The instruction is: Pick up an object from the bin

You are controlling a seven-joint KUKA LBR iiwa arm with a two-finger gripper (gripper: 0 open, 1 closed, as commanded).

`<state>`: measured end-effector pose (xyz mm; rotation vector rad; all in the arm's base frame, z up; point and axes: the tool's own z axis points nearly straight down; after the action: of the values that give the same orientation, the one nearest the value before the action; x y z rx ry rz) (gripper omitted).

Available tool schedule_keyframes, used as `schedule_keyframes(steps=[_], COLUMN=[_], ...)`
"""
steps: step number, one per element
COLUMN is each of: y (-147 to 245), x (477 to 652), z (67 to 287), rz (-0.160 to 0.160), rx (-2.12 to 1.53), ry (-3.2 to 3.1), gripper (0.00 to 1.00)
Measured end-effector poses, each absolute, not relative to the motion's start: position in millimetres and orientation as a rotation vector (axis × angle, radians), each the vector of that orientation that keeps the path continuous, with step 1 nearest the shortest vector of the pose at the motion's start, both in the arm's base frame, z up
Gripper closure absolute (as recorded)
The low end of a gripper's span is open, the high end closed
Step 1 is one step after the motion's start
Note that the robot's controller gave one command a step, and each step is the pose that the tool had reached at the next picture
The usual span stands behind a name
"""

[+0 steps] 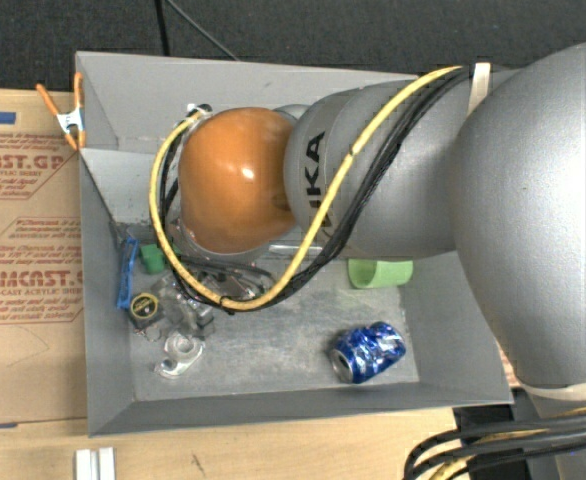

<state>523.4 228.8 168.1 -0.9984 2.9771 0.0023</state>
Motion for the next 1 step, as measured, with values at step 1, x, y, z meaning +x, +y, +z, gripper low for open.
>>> schedule_keyframes(steps=[1], y=[229.4], x=[523.3], z=[168.2], rz=[0.003], rx=[-0.999], ry=[2.977], gripper=[0.0])
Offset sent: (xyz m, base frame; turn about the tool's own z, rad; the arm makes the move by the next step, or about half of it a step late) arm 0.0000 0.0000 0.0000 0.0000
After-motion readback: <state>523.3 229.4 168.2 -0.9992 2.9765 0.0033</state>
